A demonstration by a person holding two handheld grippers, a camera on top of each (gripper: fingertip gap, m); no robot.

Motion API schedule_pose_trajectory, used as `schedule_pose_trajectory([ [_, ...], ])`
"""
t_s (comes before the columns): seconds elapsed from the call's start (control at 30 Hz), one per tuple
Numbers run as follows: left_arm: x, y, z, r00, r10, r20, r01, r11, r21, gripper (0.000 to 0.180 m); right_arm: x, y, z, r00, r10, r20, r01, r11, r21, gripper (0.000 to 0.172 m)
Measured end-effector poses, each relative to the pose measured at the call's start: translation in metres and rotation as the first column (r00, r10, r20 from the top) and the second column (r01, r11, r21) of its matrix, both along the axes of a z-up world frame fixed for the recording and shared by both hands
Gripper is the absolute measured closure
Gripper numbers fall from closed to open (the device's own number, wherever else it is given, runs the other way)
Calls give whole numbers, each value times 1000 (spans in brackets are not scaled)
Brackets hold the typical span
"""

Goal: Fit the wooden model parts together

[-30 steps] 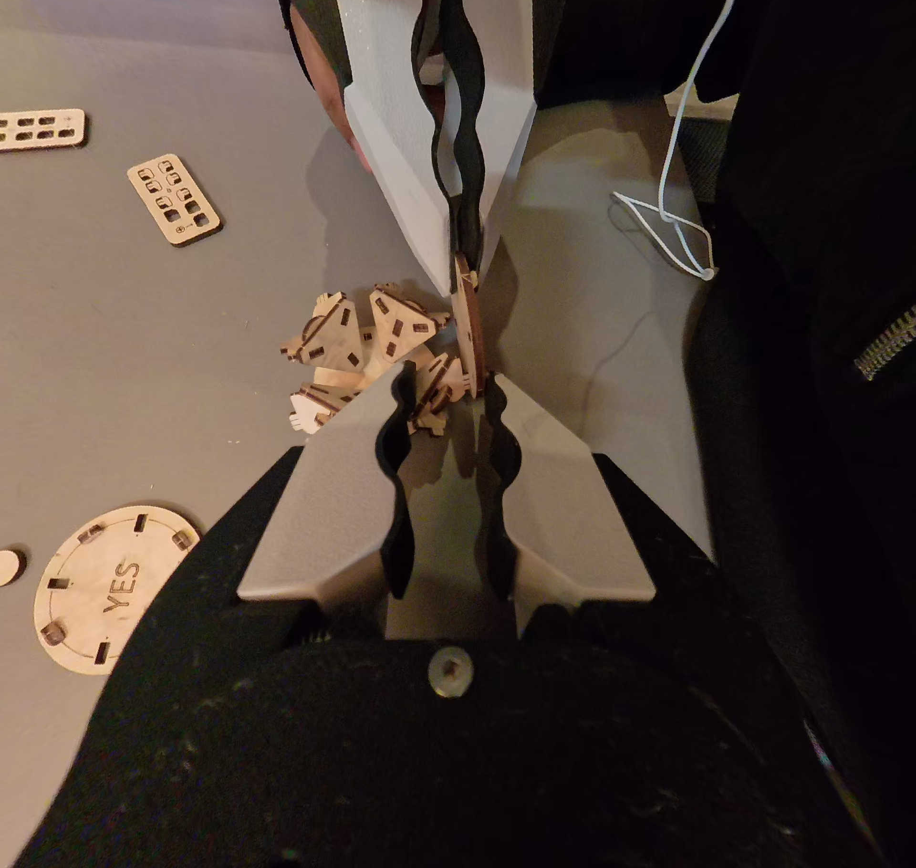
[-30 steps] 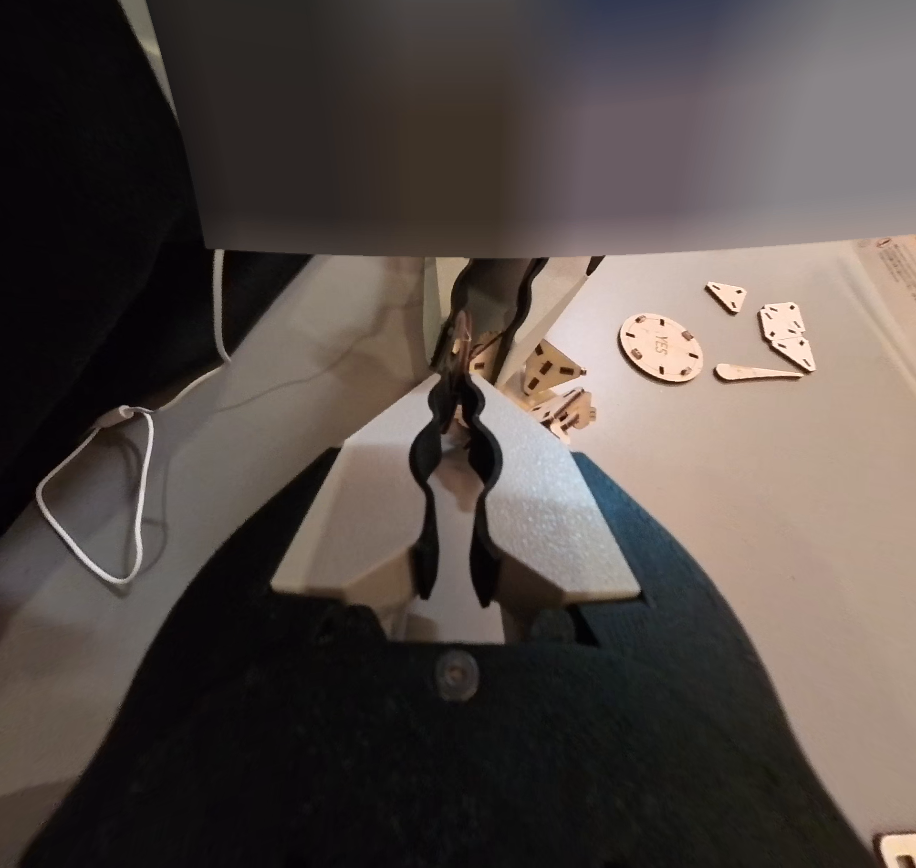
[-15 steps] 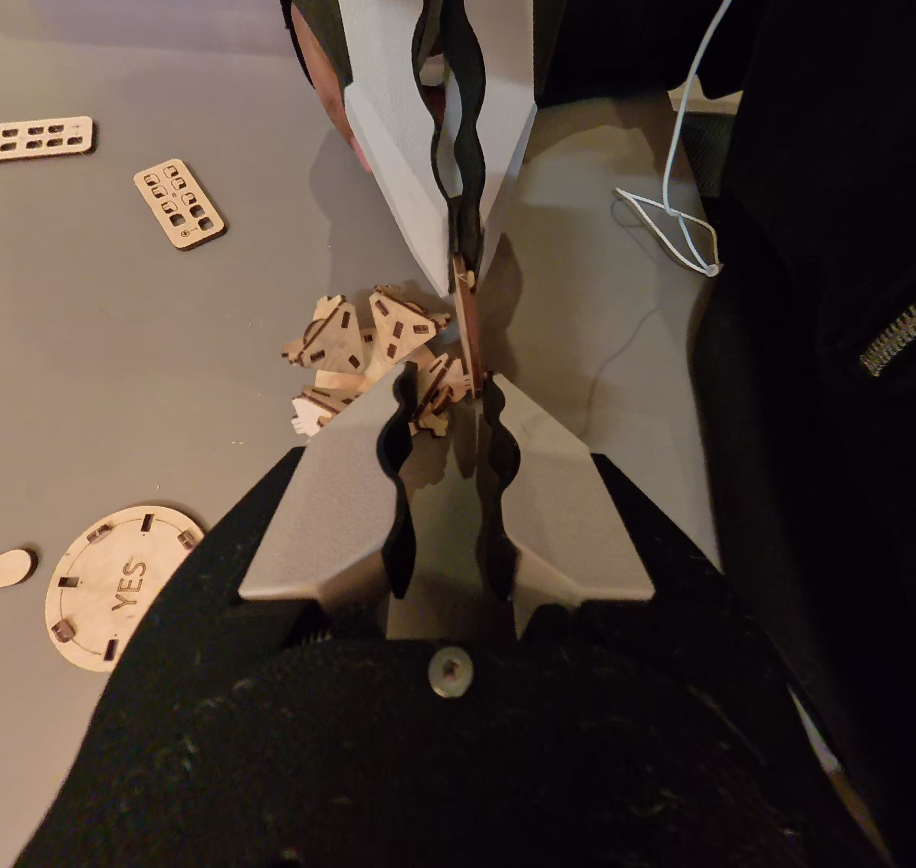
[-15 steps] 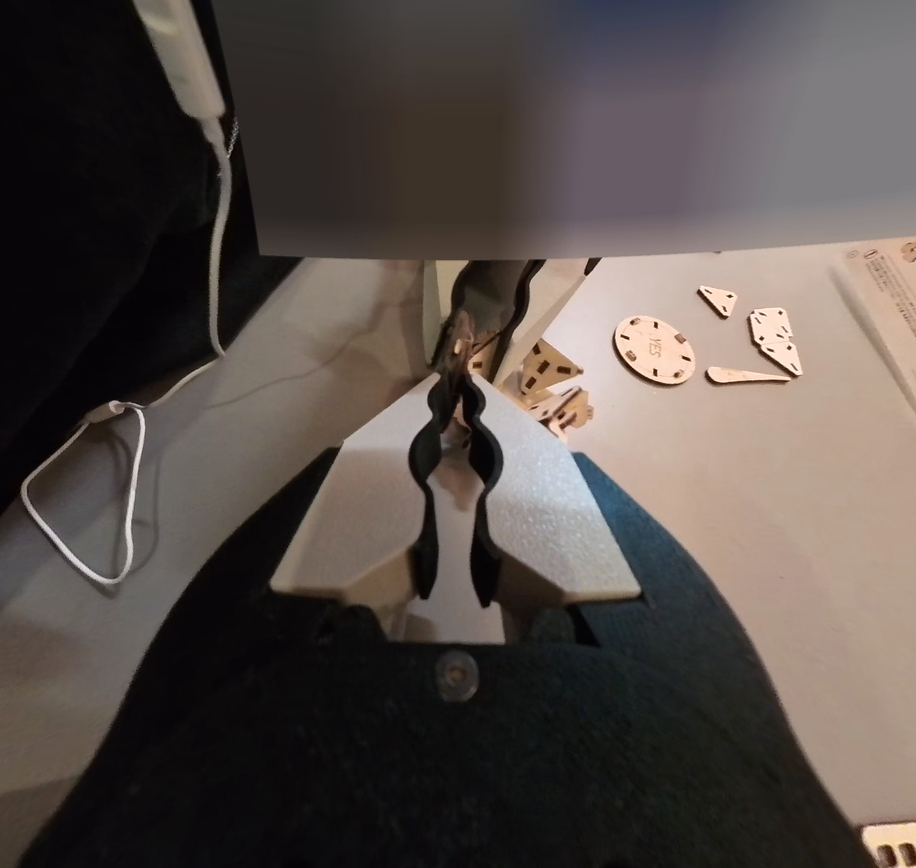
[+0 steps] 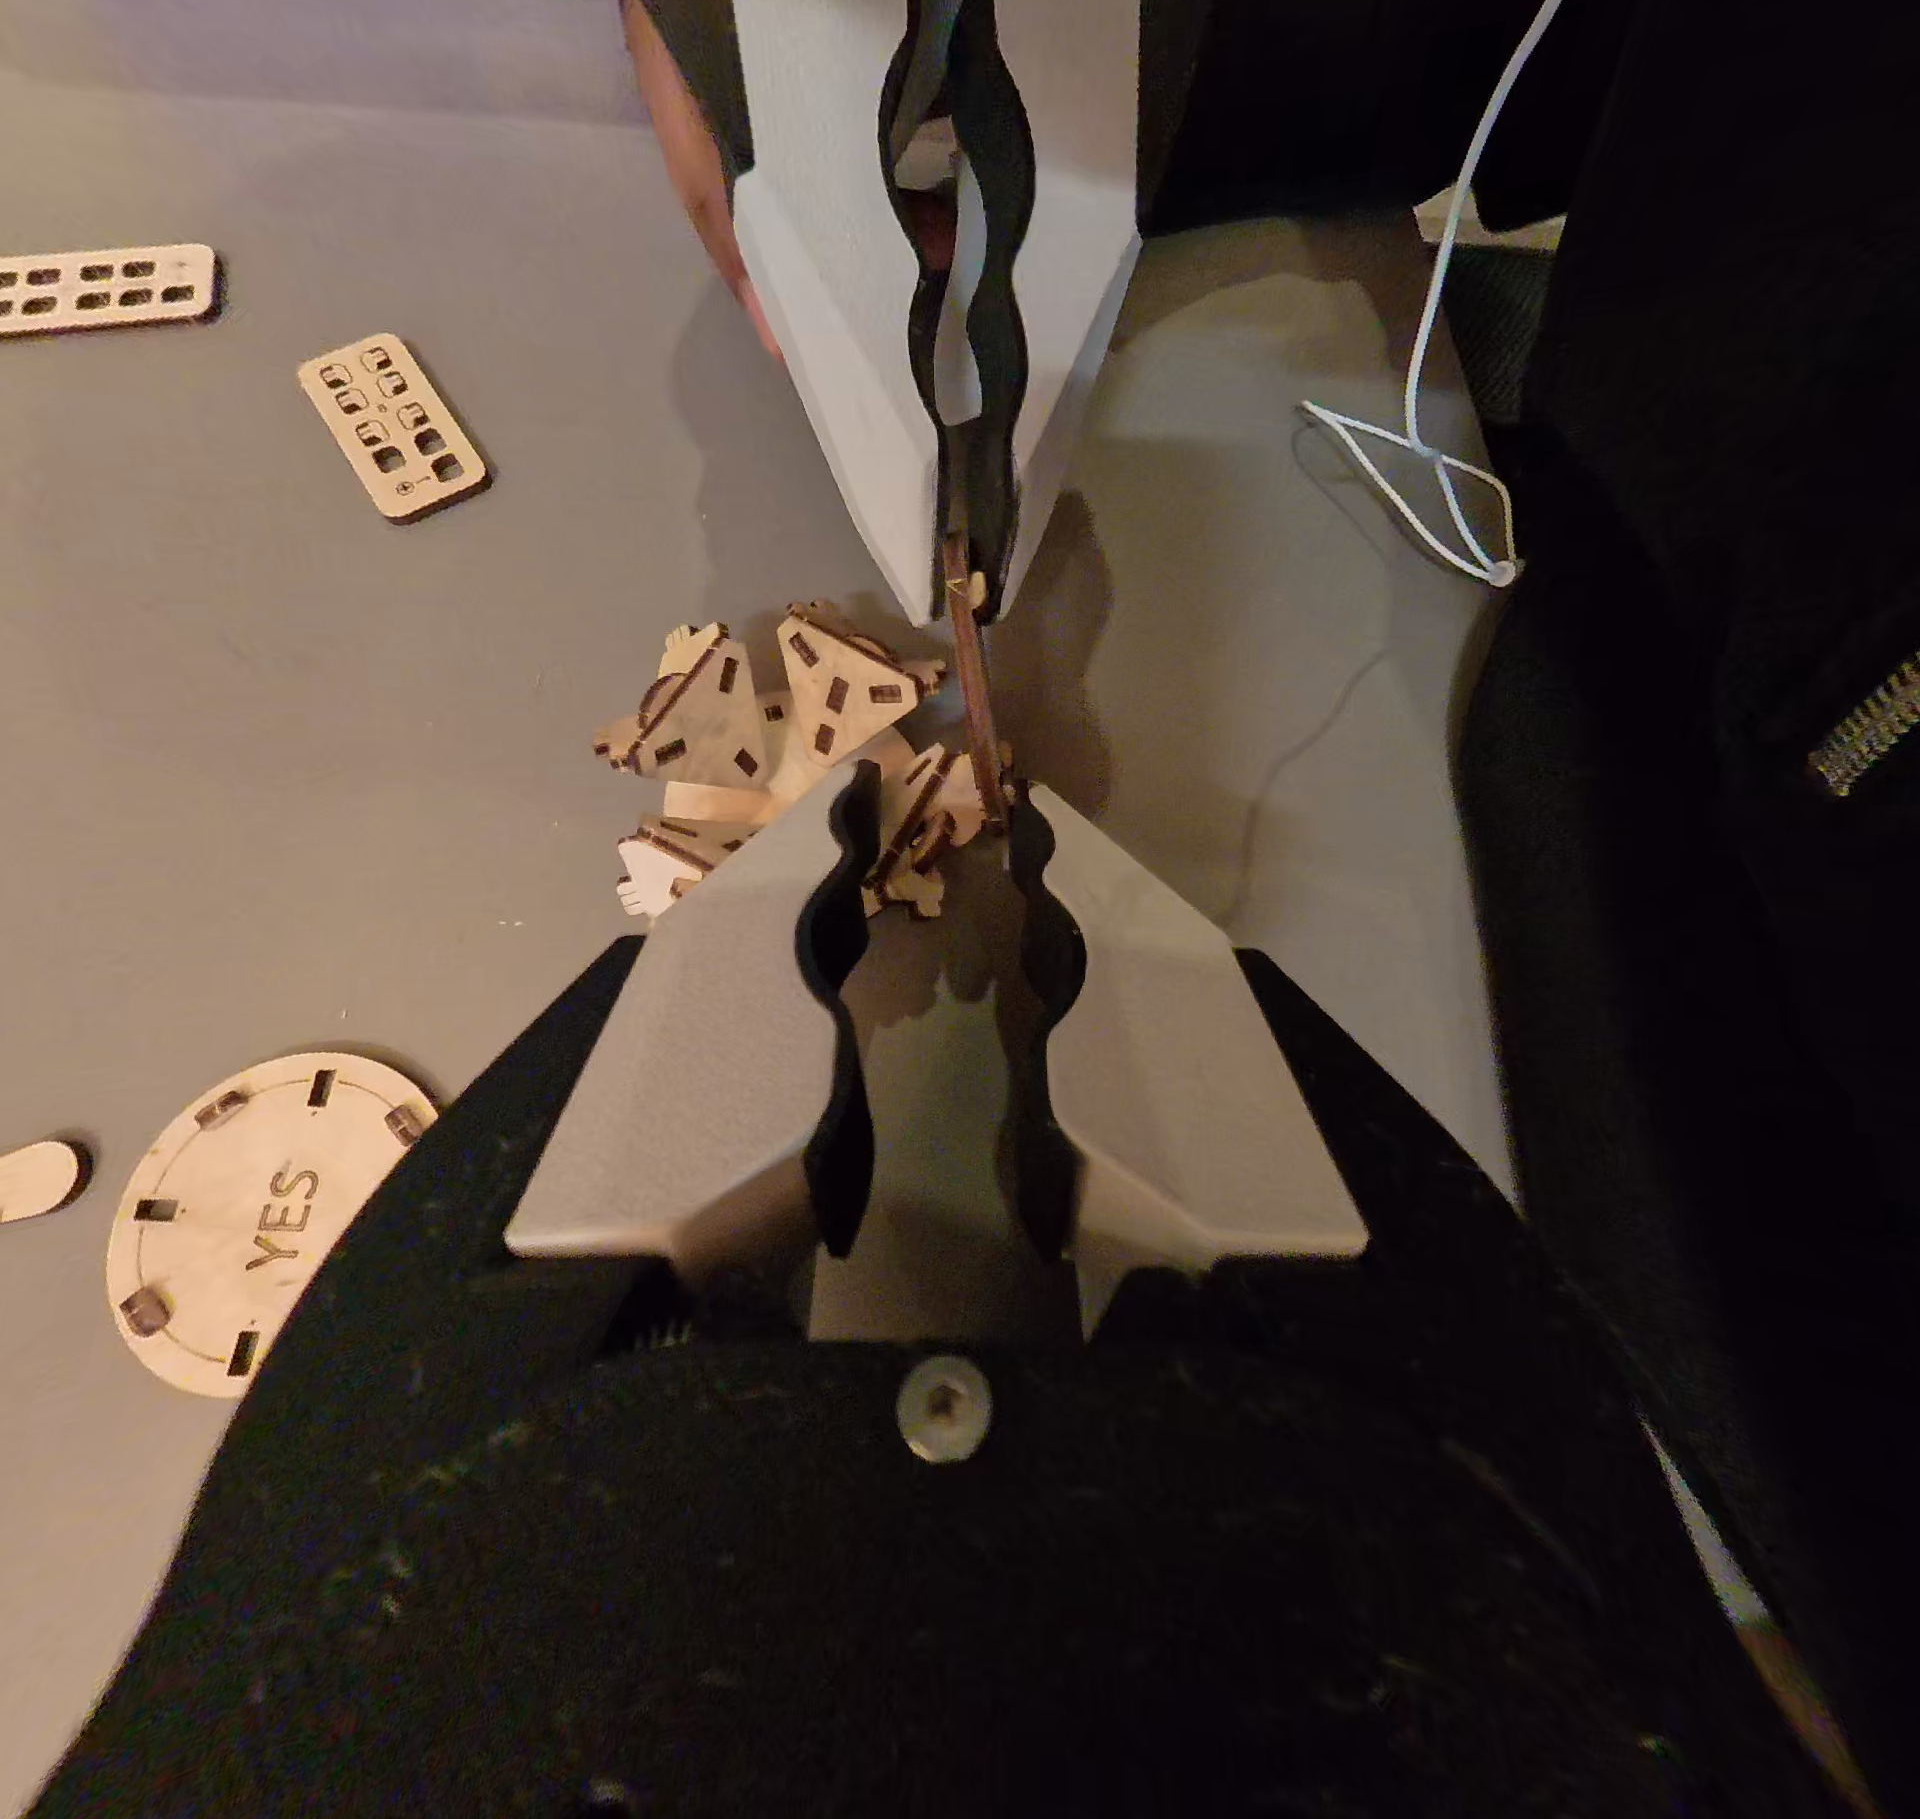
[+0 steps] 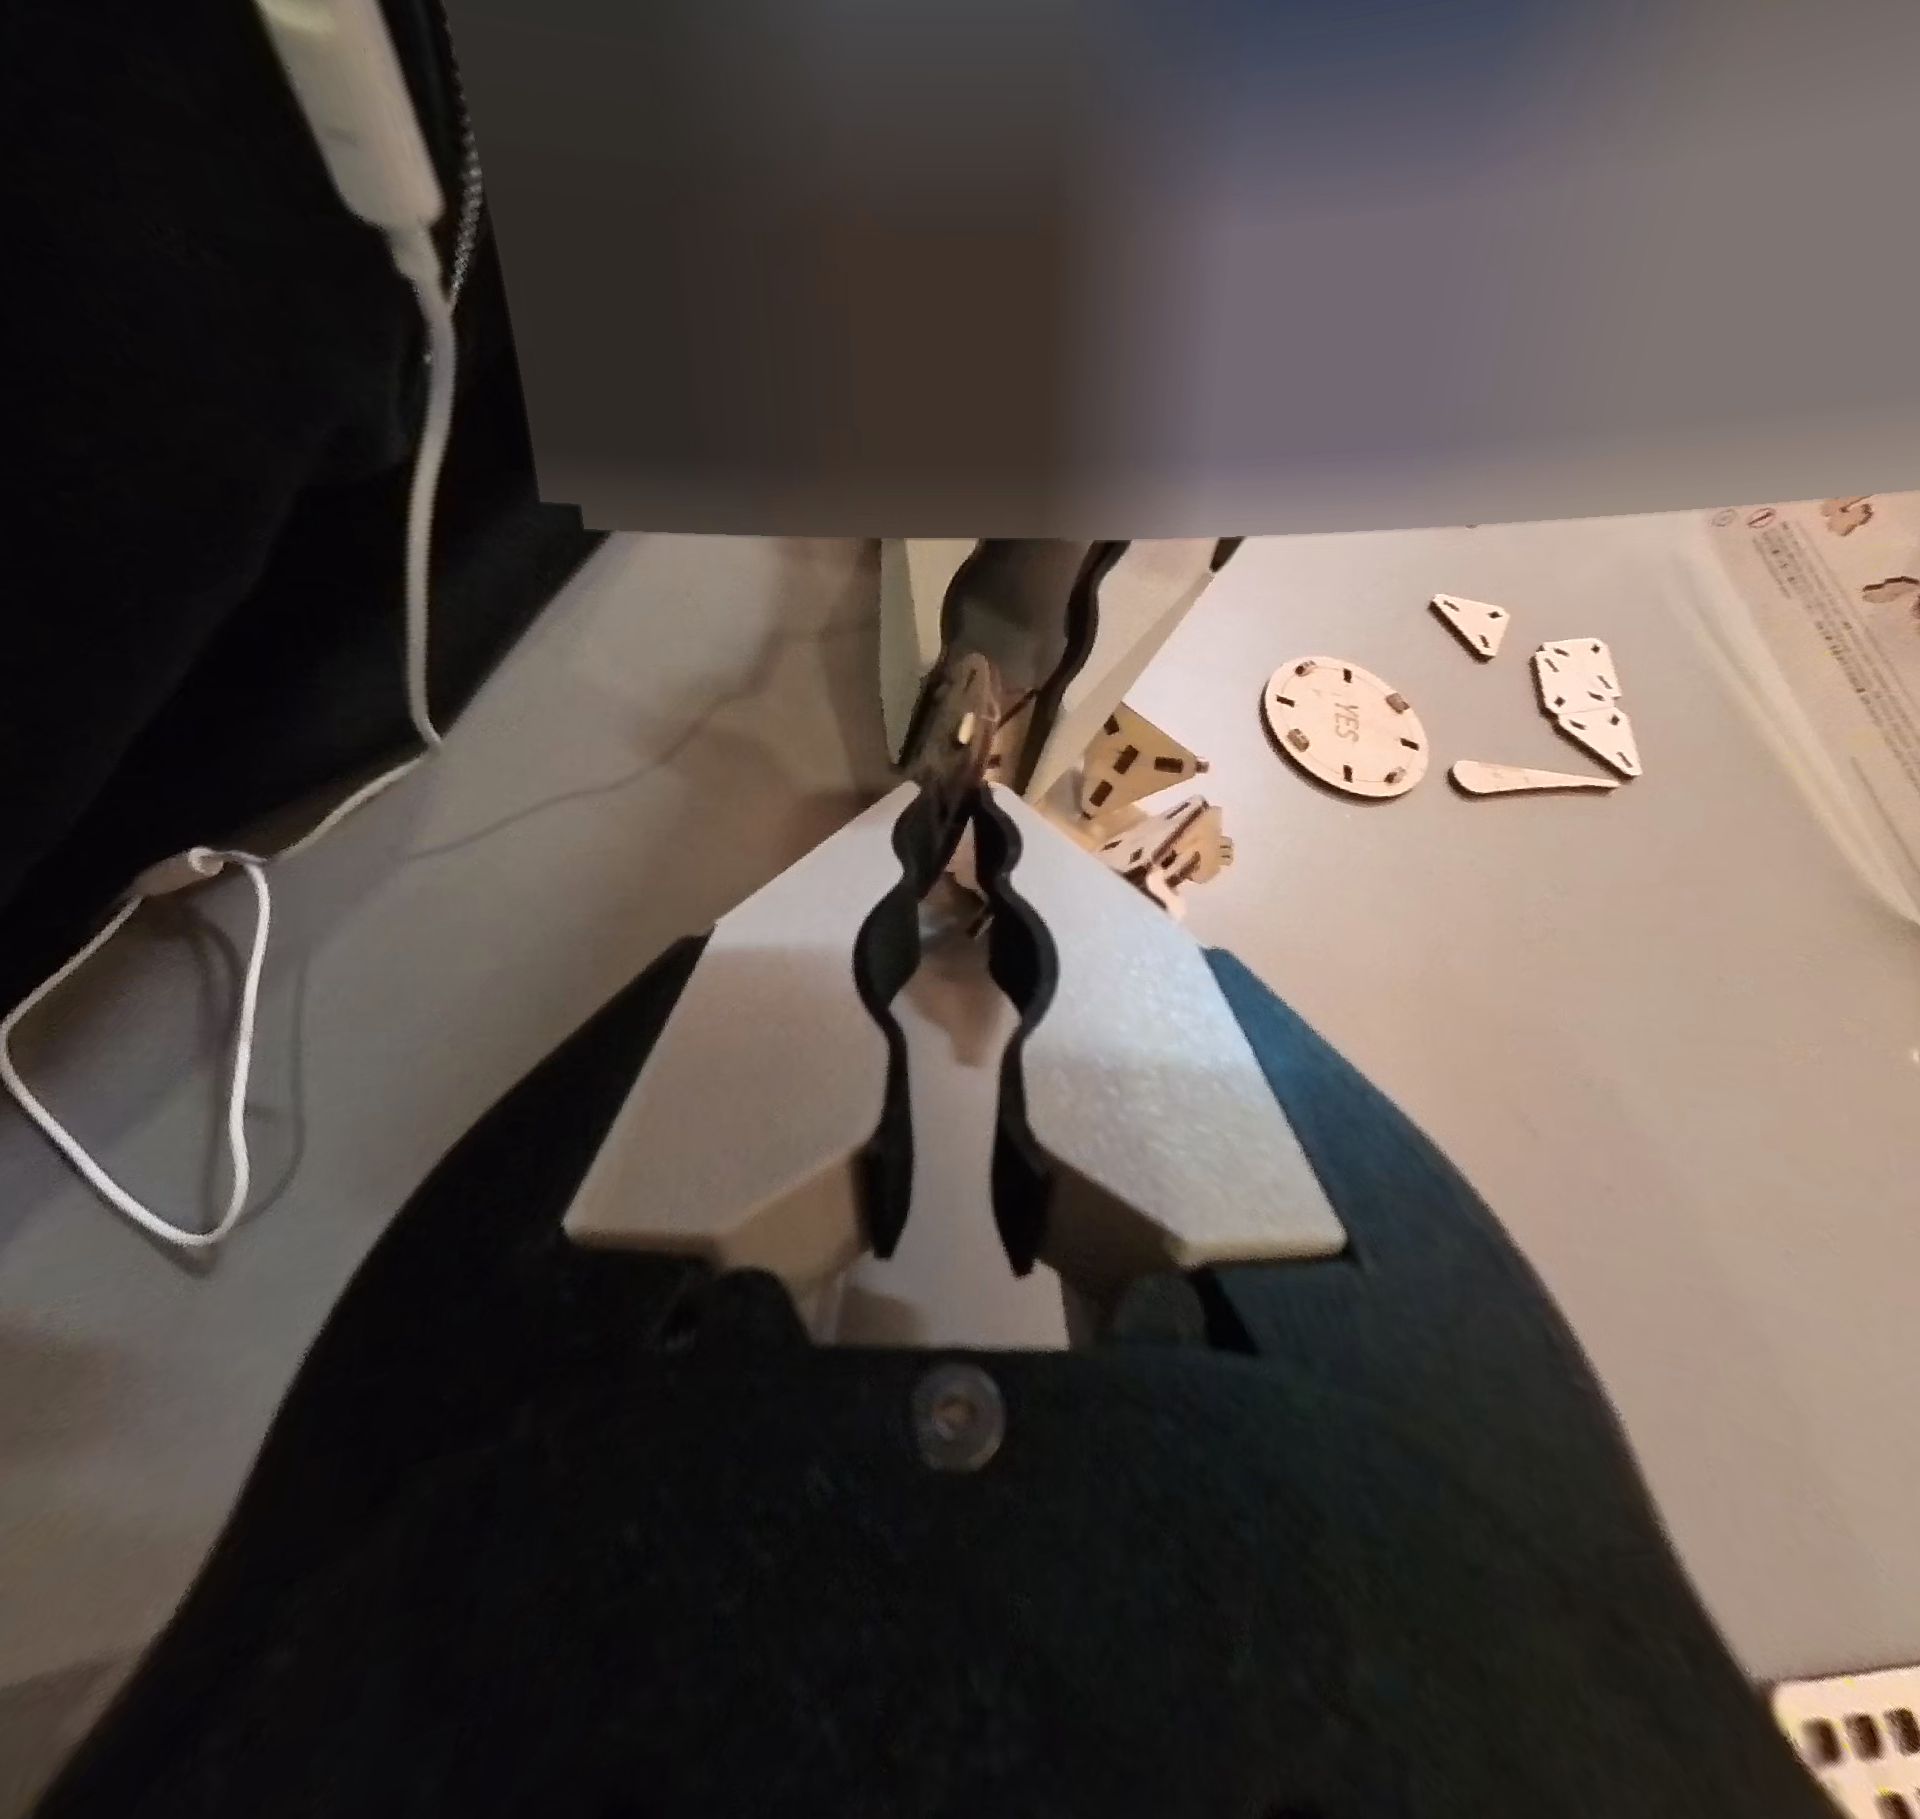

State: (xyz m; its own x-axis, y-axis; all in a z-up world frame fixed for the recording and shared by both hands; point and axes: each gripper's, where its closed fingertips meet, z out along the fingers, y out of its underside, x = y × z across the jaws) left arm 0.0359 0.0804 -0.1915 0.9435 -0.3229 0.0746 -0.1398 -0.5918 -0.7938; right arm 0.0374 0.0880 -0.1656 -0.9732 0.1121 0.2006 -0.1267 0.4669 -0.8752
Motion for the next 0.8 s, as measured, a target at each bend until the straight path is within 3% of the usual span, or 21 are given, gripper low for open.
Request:
schedule_pose_trajectory([
  [0.27,1,0,0,1000,-5,-4,5,1000,4,161,-6,3,-3,998,-58,-36,59,998,28,158],
  [0.43,1,0,0,1000,-5,-14,5,1000,4,162,-19,12,-12,987,-159,-28,161,984,75,116],
  [0.53,1,1,0,1000,-5,-22,5,1000,5,161,-16,12,-19,986,-162,44,157,982,106,109],
  [0.8,2,1,0,1000,-9,-23,9,1000,6,162,-4,14,-42,971,-141,193,95,969,230,113],
])
